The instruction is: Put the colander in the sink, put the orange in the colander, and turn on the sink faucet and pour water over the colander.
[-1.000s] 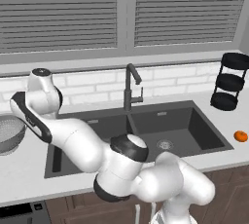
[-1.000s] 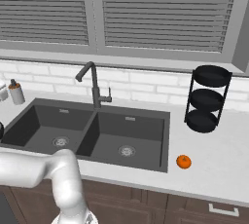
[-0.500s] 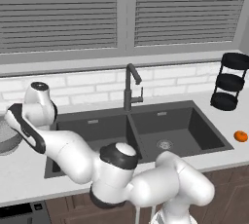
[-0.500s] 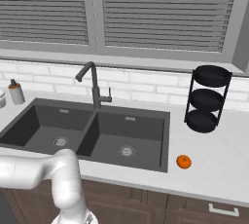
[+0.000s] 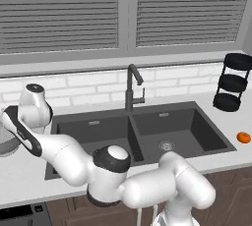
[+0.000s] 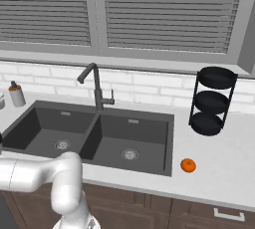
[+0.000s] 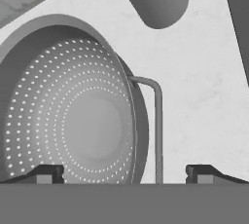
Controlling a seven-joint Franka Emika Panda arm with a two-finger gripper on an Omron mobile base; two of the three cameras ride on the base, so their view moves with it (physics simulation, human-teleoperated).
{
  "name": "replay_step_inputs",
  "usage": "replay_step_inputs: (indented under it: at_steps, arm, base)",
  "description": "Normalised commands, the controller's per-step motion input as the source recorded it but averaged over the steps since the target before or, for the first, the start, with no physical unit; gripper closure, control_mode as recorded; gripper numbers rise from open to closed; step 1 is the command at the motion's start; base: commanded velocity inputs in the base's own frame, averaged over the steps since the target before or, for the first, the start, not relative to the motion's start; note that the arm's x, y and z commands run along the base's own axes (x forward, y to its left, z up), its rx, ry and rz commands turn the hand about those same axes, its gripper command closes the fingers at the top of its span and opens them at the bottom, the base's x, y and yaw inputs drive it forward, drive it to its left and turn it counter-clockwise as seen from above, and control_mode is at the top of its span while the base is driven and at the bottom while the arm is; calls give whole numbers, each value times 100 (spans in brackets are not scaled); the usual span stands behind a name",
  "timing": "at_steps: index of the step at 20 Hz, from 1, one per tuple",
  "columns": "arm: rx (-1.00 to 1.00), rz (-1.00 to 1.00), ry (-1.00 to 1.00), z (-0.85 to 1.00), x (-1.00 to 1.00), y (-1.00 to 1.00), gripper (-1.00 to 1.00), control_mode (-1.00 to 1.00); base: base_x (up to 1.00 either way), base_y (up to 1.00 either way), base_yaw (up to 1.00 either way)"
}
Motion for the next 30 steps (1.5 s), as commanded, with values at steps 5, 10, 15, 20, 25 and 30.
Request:
replay_step_inputs:
  at_steps: [5, 10, 15, 20, 25, 30]
  arm:
    - [0, 0, 1, -12, 29, 15, -100, -100]
    - [0, 2, 2, -16, 8, 5, -100, -100]
    - [0, 3, 0, -27, 3, 0, -100, -100]
    - [0, 2, 0, -21, 5, 0, -100, -100]
    - [0, 2, 0, -19, 3, 2, -100, -100]
    - [0, 3, 0, -35, -2, 0, -100, -100]
  base:
    - [0, 0, 0]
    - [0, 0, 0]
    - [0, 0, 0]
    - [0, 0, 0]
    - [0, 0, 0]
    - [0, 0, 0]
